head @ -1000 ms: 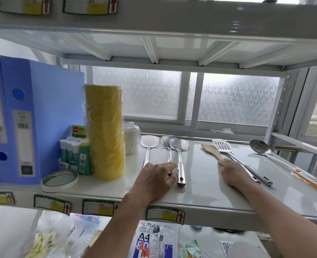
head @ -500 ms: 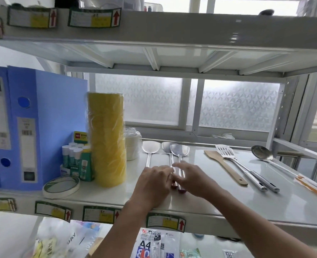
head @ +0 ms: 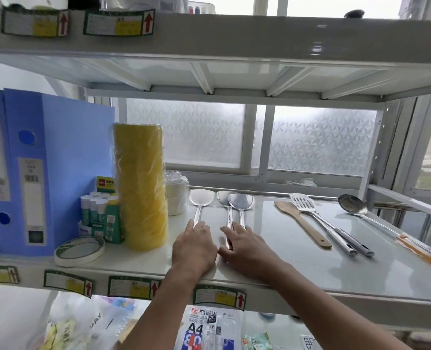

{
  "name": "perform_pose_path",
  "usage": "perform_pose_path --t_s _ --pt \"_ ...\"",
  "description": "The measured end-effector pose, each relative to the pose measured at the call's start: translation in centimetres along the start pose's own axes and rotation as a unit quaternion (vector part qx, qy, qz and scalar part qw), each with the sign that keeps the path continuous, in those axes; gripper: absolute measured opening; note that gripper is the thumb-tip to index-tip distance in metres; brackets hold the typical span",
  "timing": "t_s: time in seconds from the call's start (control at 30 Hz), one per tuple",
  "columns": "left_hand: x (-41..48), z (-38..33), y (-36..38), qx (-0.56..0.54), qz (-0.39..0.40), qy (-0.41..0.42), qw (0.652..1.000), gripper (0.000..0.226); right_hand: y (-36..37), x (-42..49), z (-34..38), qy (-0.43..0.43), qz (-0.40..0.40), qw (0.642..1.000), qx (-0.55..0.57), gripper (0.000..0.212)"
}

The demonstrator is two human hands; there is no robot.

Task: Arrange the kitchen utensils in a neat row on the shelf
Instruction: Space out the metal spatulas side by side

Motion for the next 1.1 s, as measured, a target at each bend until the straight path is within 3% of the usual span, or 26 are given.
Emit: perform_pose_path --t_s 0.3,0.47,1.1 --pt "-0.1 -0.2 -0.8 -0.040 -0.004 -0.045 0.998 0.038 0.0 0.1 0.0 0.002 -0.011 1.000 0.011 0.082" --pt "-0.1 -0.2 -1.0 -0.059 -0.012 -0.027 0.998 0.040 -0.1 -0.2 0.1 -0.001 -0.013 1.000 0.005 0.065" --pt "0.4 0.8 -1.0 -0.137 -0.036 -0.034 0.989 0.041 0.0 -0.8 0.2 -0.006 -0.042 0.999 0.006 0.065"
Point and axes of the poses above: each hand's wrist, its own x-axis towards the middle knuckle, its own y-axis out of the palm, z = x × y, the point moved 1 cm from there along x, towards the middle knuckle, and after that the axes turned 3 degrees about -y, right-handed, at the moved point
